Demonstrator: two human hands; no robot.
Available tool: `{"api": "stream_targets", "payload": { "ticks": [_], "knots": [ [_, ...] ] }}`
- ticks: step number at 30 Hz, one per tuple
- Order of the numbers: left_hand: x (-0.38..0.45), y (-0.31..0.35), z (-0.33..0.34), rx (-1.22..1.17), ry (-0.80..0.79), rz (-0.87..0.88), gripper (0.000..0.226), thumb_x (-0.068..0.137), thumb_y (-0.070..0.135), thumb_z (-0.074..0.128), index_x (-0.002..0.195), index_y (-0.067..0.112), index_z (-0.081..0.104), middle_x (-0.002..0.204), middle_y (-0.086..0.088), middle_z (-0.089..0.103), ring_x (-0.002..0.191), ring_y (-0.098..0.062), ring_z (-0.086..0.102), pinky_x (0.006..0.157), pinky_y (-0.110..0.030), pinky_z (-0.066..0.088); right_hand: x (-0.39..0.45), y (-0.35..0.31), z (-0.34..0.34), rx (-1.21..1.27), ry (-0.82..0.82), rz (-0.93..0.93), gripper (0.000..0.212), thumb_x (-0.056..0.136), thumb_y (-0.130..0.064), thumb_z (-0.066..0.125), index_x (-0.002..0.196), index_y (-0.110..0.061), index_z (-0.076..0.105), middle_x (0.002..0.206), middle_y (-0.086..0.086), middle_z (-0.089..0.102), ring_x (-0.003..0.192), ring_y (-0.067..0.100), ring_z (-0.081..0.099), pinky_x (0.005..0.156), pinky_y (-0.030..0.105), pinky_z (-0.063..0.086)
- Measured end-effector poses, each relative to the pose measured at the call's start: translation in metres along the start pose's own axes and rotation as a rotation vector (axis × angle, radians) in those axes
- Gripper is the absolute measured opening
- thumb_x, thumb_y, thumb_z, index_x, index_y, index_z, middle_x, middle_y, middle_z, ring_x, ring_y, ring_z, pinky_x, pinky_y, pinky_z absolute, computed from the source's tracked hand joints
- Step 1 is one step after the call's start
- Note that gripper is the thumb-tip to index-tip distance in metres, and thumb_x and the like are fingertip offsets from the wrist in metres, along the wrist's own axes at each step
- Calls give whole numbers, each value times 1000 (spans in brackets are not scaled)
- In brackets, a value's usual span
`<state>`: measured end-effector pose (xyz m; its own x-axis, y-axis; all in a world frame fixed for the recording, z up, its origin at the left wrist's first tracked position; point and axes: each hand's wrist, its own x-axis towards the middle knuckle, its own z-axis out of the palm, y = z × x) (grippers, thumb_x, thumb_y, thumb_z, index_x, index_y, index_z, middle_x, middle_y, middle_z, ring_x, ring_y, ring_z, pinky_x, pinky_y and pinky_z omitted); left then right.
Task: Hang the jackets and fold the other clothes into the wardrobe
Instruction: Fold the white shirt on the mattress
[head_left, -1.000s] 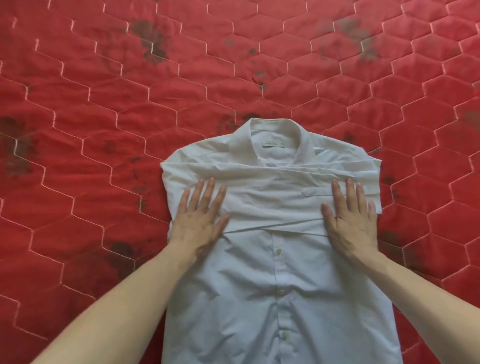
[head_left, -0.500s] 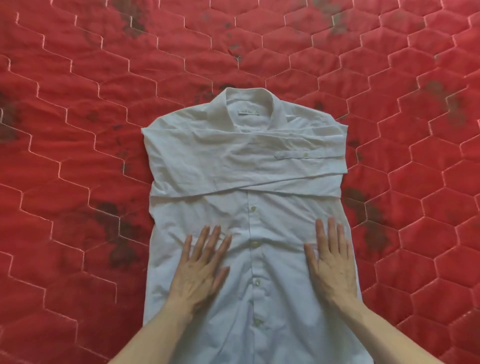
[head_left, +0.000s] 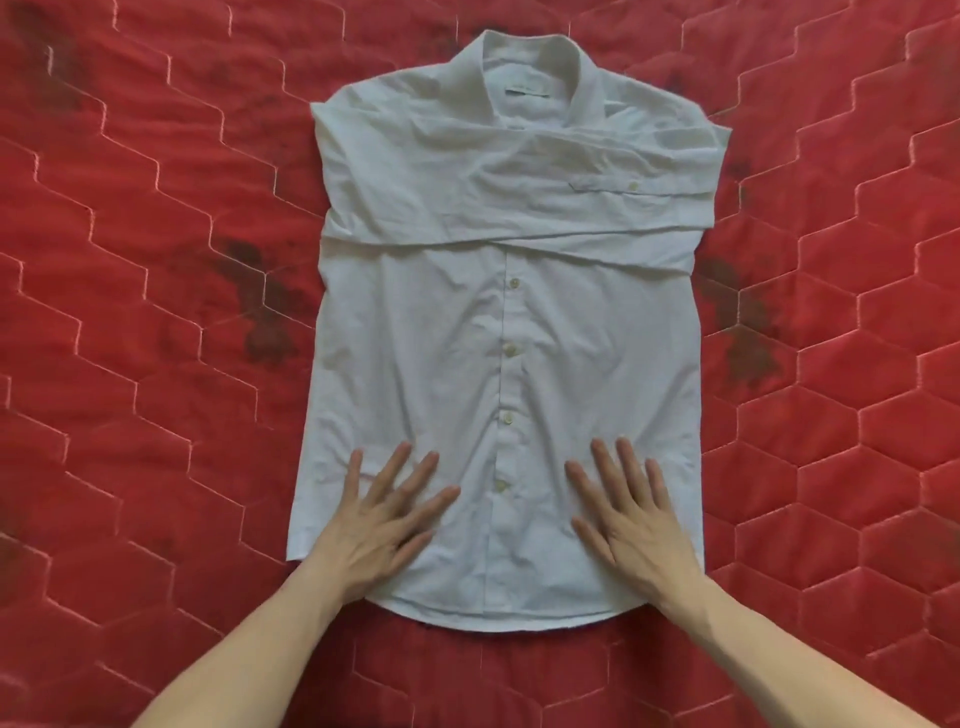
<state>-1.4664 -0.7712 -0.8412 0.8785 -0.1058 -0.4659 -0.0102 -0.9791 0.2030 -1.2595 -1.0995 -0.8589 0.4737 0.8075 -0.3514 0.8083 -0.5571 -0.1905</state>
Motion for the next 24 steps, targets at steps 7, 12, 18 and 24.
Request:
{"api": "stream_targets", "payload": {
  "ticks": [7,12,18,24],
  "knots": [
    [-46,-30,0,110,-119,247,85,93,67,50,165,37,17,175,-5,7,160,-39,5,117,-78,10,-53,10,3,-139,-119,-424,84,98,-66,47,167,-29,18,176,6,9,161,38,7,125,64,12],
    [-56,-38,-15,179,-211,249,114,69,40,67,167,30,9,175,-9,-2,160,-40,-3,115,-79,16,-55,-5,-18,-148,-240,-426,110,73,-50,63,168,-19,14,175,15,3,159,46,1,124,70,11],
    [-54,-33,-16,163,-132,71,119,74,-13,60,164,29,-7,173,-11,-4,157,-41,-4,116,-75,24,-58,-34,-26,-190,-160,-327,96,68,18,46,160,-9,37,167,23,26,151,53,25,112,64,44],
    [-49,-47,-31,40,-248,-8,106,85,-14,34,158,31,-29,165,-2,-37,152,-34,-33,127,-60,-2,-59,-34,-41,-54,-208,-177,104,71,19,31,165,-23,20,173,3,11,159,34,12,126,52,28]
  ]
}}
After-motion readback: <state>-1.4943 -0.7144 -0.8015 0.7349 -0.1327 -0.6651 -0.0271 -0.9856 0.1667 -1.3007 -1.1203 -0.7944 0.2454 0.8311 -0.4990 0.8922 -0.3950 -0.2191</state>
